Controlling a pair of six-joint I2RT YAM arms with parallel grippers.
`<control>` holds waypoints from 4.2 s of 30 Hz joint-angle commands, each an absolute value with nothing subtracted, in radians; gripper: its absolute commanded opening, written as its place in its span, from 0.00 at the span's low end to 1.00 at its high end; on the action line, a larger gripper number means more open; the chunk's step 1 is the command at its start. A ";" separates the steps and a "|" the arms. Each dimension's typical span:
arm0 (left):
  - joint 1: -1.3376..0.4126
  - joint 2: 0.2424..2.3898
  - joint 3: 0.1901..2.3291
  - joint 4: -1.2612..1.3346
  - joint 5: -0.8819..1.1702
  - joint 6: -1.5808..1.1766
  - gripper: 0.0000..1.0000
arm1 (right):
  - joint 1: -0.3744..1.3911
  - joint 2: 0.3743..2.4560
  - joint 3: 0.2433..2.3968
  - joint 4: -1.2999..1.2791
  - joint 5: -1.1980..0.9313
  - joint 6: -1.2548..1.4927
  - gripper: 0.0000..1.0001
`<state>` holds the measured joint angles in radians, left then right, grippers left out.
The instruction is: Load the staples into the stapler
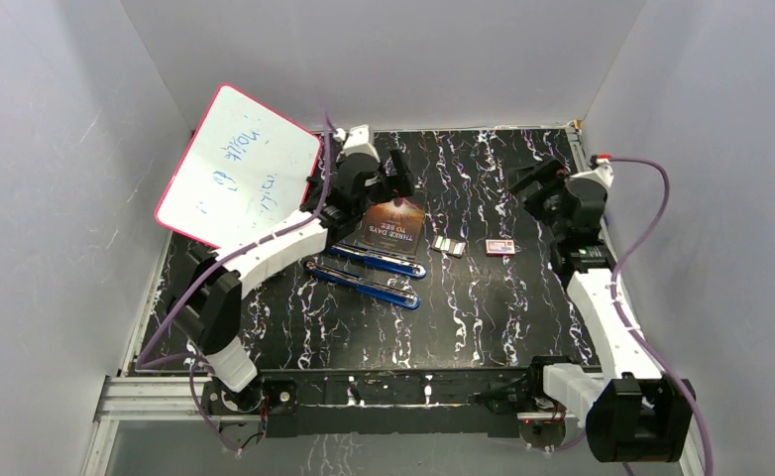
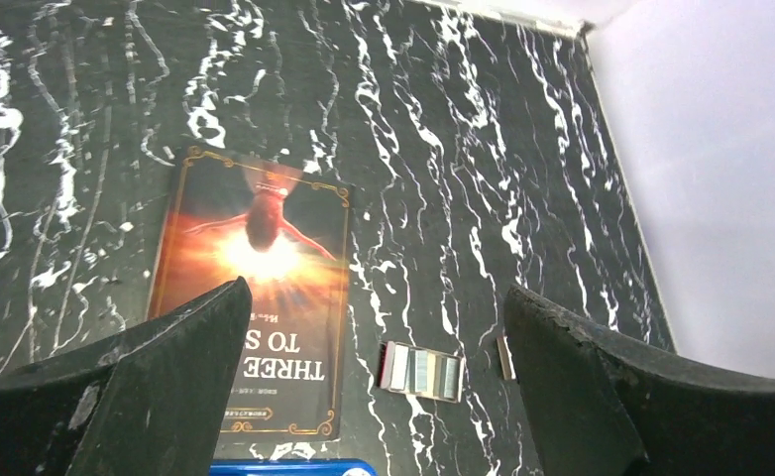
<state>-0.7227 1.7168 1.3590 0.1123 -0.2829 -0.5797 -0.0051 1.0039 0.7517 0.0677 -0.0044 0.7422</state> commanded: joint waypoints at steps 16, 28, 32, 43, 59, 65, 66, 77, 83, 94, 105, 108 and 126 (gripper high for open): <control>-0.726 1.687 1.054 0.756 -0.171 -0.795 0.98 | 0.507 1.218 0.982 0.273 0.543 1.047 0.98; -0.726 1.721 1.131 0.719 -0.080 -0.817 0.98 | 0.548 1.189 1.065 0.182 0.621 0.987 0.98; -0.727 1.721 1.139 0.728 -0.069 -0.865 0.98 | 0.549 1.175 1.083 0.177 0.612 0.974 0.98; -0.724 1.781 1.176 0.904 0.051 -0.988 0.98 | 0.559 1.256 1.400 -0.168 0.655 0.989 0.98; -0.737 1.768 1.212 0.903 0.066 -0.948 0.98 | 0.562 1.209 1.372 -0.126 0.655 1.014 0.98; -0.736 1.775 1.236 0.902 0.068 -0.945 0.98 | 0.564 1.206 1.380 -0.106 0.656 0.998 0.98; -0.737 1.780 1.240 0.903 0.071 -0.946 0.98 | 0.564 1.202 1.375 -0.097 0.658 0.995 0.98; -0.736 1.784 1.269 0.902 0.091 -0.902 0.98 | 0.564 1.162 1.302 -0.003 0.657 0.987 0.98; -0.762 1.782 1.266 0.901 0.095 -0.857 0.98 | 0.564 1.085 1.191 0.052 0.667 1.006 0.98; -0.780 1.816 1.269 0.887 0.059 -0.884 0.98 | 0.564 1.130 1.243 0.092 0.652 0.838 0.98; -0.761 1.709 1.212 0.678 -0.043 -0.768 0.98 | 0.563 1.058 1.259 0.067 0.800 0.659 0.98; -0.730 1.665 1.213 0.553 -0.079 -0.695 0.98 | 0.563 1.042 1.271 -0.043 0.873 0.624 0.98; -0.620 1.732 1.437 -0.098 -0.175 -0.444 0.99 | 0.480 1.306 1.381 -0.604 0.797 0.579 0.98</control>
<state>-0.6441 1.7149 1.3560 0.0151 -0.1955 -0.4931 0.5354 1.2430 1.2949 -0.5213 0.8886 0.6258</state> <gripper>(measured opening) 0.983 0.981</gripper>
